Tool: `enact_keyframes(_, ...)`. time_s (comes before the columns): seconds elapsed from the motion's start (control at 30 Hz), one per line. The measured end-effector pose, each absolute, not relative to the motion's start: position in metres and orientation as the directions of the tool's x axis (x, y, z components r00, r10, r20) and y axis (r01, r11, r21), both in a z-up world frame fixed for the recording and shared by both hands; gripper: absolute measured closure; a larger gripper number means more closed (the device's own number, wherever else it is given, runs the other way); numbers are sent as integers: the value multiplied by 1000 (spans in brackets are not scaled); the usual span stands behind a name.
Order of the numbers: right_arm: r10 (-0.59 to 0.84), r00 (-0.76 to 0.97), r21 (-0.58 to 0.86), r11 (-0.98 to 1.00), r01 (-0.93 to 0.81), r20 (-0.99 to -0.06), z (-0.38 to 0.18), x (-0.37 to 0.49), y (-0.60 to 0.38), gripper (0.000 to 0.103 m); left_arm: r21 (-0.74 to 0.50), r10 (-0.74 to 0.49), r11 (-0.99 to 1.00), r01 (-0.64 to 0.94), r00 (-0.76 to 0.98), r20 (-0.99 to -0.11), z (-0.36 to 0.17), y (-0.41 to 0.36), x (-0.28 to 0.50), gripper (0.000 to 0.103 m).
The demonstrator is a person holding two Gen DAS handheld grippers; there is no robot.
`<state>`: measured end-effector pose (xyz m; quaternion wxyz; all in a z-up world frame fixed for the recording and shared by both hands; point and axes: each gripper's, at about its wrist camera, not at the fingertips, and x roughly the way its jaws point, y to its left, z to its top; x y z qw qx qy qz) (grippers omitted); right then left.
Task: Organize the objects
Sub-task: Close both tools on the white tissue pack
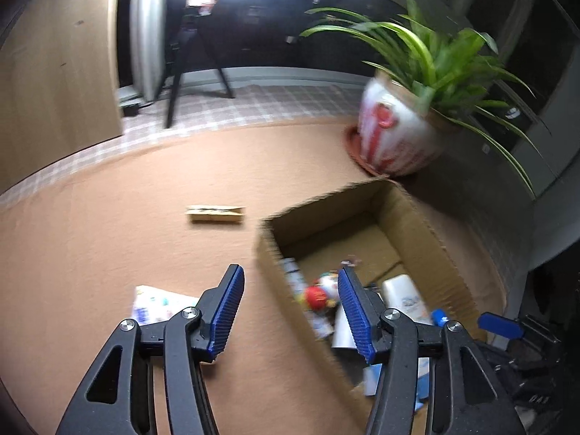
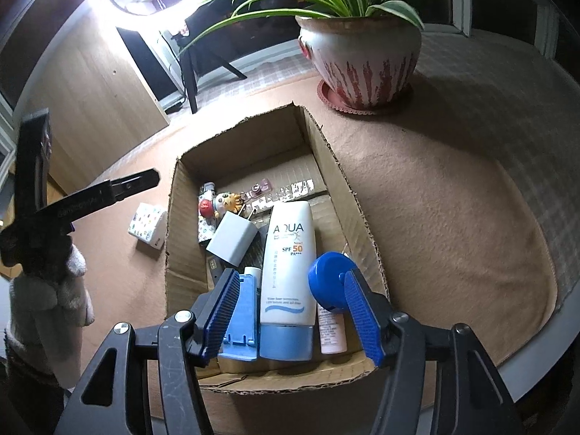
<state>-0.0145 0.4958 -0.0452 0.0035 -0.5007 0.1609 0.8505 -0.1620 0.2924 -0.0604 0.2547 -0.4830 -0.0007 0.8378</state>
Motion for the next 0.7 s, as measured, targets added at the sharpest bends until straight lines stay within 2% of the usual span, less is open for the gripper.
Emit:
enact_keyframes(0.2, -156, -509, 280, -944, -177, -847, -42, -11, 493, 47, -250, 375, -911, -329, -407, -833, -74, 250, -187, 45)
enact_keyframes(0.47, -143, -506, 271, -944, -188, -850, -41, -5, 488, 47, -169, 304, -919, -356, -367, -879, -101, 254, -207, 47)
enact_keyframes(0.7, -147, -506, 280, -940, -197, -850, -40, -2, 485, 47, -88, 252, -896, -435, -335, -908, -120, 268, -208, 60)
